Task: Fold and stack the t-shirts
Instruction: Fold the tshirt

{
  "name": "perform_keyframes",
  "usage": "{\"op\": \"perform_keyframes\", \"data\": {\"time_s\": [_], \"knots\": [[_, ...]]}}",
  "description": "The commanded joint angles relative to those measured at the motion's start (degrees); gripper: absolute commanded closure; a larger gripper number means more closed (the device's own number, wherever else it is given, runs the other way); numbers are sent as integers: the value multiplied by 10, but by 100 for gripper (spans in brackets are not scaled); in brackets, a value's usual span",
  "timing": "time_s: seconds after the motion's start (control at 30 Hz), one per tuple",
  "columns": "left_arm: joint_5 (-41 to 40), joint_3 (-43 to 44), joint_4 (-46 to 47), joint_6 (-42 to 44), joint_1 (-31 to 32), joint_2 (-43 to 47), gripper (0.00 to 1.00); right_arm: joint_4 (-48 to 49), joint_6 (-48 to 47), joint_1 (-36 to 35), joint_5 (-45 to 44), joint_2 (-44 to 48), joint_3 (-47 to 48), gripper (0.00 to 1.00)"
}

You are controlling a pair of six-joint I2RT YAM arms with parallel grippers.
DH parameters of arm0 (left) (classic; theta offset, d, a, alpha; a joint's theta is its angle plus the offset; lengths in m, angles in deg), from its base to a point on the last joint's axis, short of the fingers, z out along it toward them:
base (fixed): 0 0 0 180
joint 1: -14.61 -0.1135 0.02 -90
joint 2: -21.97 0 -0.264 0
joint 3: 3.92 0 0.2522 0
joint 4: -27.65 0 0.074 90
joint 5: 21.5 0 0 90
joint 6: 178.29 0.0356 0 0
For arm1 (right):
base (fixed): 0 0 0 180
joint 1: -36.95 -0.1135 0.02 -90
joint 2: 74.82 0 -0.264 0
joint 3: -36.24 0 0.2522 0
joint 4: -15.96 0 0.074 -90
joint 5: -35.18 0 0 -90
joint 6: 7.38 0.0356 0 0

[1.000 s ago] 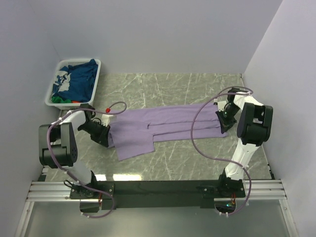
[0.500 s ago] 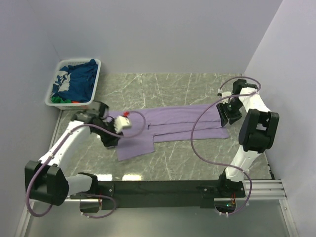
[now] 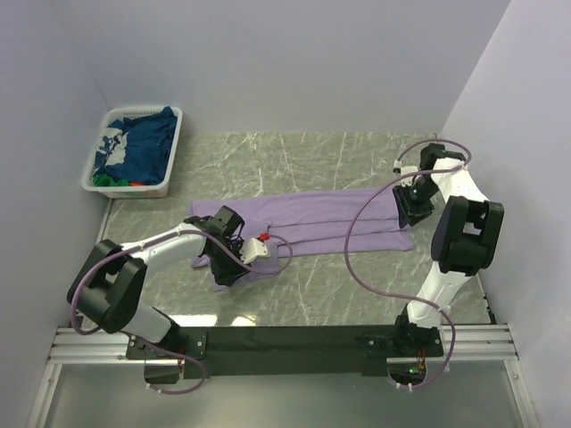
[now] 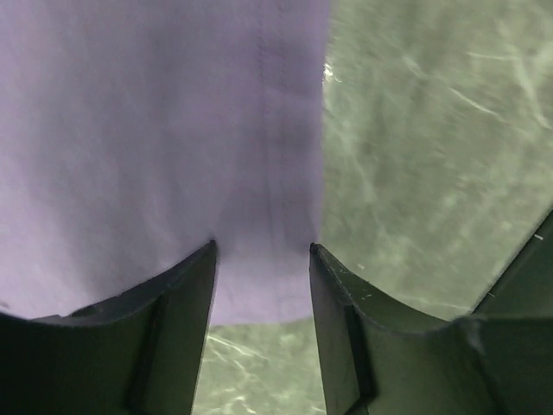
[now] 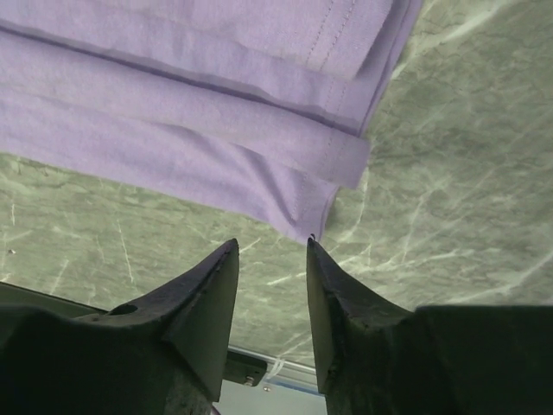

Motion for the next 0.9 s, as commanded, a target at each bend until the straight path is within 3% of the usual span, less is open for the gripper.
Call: {"op": "perform_keyframes", "data": {"time_s": [0.0, 0.07, 0.17, 0.2, 0.3, 0.47, 0.5, 0.57, 0.77, 0.87], "knots": [[-27, -13, 60, -22, 16, -21, 47, 7, 14, 4, 5, -20, 24, 56], [-39, -21, 70, -25, 18, -38, 51, 8, 18, 4, 2, -31, 31, 57], [-43, -26, 73, -21, 18, -50, 72, 6, 20, 4, 3, -35, 39, 58], [-39, -24, 70, -20, 18, -51, 86, 3, 20, 4, 4, -35, 40, 58], [-9, 3, 32, -14, 14, -35, 99, 1, 14, 4, -2, -29, 44, 58], [53, 92, -80, 20, -18, -14, 99, -3, 9, 4, -10, -17, 47, 58], [53, 113, -94, 27, -21, -15, 82, -5, 8, 4, -10, -18, 49, 58], [61, 118, -120, 44, -20, -14, 67, -8, 6, 4, -14, -17, 52, 58], [64, 60, -88, 32, 9, 11, 56, -13, 5, 4, -16, -24, 57, 58], [51, 36, -59, 14, 22, 11, 43, -16, 7, 5, -14, -26, 56, 58]]}}
